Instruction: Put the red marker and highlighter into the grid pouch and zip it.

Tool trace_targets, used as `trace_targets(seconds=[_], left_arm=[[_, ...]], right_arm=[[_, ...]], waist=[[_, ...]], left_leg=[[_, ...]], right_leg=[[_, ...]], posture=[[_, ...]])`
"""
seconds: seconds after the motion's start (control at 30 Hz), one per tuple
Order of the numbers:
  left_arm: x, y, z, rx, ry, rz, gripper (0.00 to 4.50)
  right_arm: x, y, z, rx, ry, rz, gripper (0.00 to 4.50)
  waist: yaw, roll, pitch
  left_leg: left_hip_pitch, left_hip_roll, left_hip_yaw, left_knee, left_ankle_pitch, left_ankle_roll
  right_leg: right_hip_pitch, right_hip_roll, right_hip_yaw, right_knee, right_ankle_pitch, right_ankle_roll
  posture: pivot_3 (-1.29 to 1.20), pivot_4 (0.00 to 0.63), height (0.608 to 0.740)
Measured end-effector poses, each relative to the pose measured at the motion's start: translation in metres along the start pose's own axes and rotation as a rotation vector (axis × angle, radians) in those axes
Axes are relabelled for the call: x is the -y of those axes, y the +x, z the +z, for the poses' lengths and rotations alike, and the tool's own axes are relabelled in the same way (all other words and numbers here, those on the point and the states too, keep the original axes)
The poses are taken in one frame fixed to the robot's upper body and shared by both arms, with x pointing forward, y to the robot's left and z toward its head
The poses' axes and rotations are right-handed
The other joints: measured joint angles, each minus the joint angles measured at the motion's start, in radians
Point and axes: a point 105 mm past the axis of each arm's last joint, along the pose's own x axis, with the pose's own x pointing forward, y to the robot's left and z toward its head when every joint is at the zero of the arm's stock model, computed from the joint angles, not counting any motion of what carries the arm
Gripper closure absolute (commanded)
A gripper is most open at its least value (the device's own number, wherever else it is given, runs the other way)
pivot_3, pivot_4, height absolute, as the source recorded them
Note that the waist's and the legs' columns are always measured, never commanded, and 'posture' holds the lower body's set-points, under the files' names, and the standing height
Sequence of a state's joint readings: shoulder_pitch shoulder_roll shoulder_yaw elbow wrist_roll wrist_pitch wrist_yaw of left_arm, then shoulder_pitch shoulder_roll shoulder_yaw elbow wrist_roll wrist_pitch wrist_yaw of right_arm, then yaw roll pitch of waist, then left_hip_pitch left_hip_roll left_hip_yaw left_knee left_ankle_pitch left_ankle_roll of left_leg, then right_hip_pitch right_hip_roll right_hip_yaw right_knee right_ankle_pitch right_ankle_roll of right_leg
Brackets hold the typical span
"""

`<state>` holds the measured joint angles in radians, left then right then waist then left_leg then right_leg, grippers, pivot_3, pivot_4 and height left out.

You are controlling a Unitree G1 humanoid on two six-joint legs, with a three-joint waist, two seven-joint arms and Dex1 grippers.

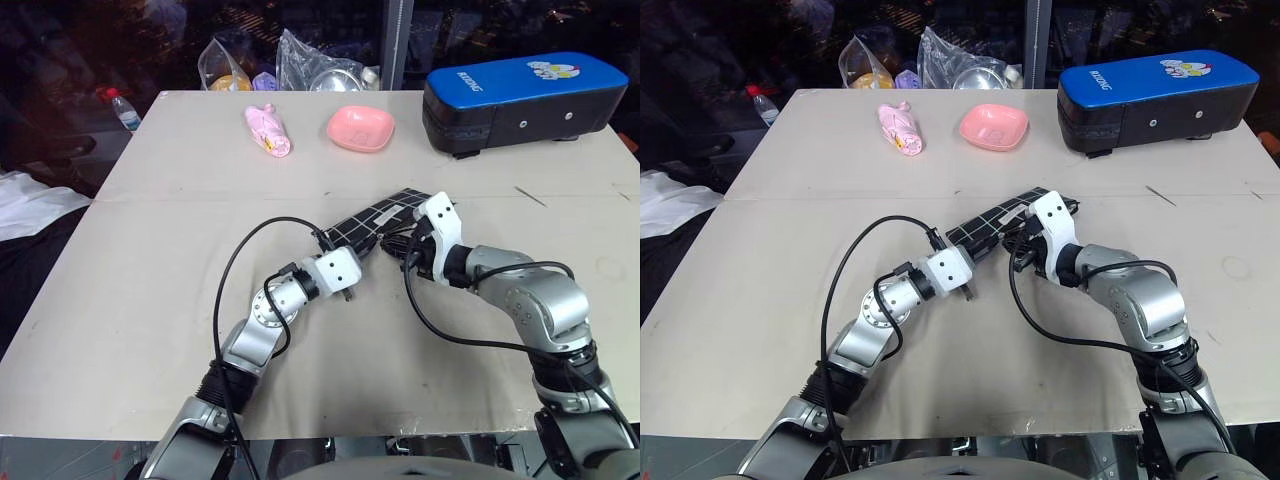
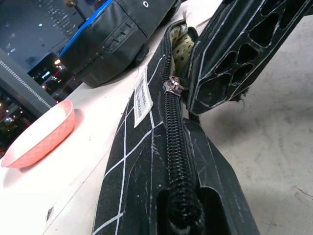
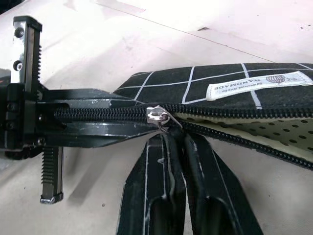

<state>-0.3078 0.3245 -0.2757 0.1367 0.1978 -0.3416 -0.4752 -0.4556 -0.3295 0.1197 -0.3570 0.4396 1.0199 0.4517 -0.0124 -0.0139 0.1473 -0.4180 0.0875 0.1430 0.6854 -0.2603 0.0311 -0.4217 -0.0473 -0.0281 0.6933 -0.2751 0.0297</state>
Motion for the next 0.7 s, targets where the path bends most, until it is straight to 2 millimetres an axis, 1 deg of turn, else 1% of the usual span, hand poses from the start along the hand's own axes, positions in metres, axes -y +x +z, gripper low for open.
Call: trace_targets(seconds=[0.17,0.23,0.27,0.37,0.53,0.7], left_arm=[[0.001,-0.001,-0.001,-0.004,-0.003,-0.001,4.5],[0.001,-0.001,-0.001,-0.006,-0.003,-0.001,4.5],[0.001,-0.001,-0.002,-0.006,-0.003,-0.001,4.5],[0.003,-0.003,-0.004,-0.013,-0.006,-0.003,4.5],[0.003,-0.004,-0.004,-0.017,-0.006,-0.004,4.5],[0.003,-0.005,-0.005,-0.02,-0.004,-0.006,4.5]], right_arm=[[0.005,0.0,-0.002,-0.014,0.015,-0.042,4.37],[0.015,-0.003,-0.003,-0.014,0.05,-0.1,4.37],[0.017,-0.004,-0.003,-0.014,0.054,-0.11,4.37],[0.038,-0.013,-0.003,-0.006,0.086,-0.209,4.37],[0.061,-0.027,-0.002,0.012,0.138,-0.319,4.37],[0.089,-0.041,-0.006,0.025,0.191,-0.468,4.37]], waist=[[0.0,0.0,0.0],[0.0,0.0,0.0],[0.0,0.0,0.0],[0.0,0.0,0.0],[0.0,0.0,0.0],[0.0,0.0,0.0]], left_leg=[[0.0,0.0,0.0,0.0,0.0,0.0],[0.0,0.0,0.0,0.0,0.0,0.0],[0.0,0.0,0.0,0.0,0.0,0.0],[0.0,0.0,0.0,0.0,0.0,0.0],[0.0,0.0,0.0,0.0,0.0,0.0],[0.0,0.0,0.0,0.0,0.0,0.0]], right_leg=[[0.0,0.0,0.0,0.0,0.0,0.0],[0.0,0.0,0.0,0.0,0.0,0.0],[0.0,0.0,0.0,0.0,0.0,0.0],[0.0,0.0,0.0,0.0,0.0,0.0],[0.0,0.0,0.0,0.0,0.0,0.0],[0.0,0.0,0.0,0.0,0.0,0.0]], posture=[[0.0,0.15,0.717],[0.0,0.15,0.717],[0.0,0.15,0.717],[0.0,0.15,0.717],[0.0,0.15,0.717],[0.0,0.15,0.717]])
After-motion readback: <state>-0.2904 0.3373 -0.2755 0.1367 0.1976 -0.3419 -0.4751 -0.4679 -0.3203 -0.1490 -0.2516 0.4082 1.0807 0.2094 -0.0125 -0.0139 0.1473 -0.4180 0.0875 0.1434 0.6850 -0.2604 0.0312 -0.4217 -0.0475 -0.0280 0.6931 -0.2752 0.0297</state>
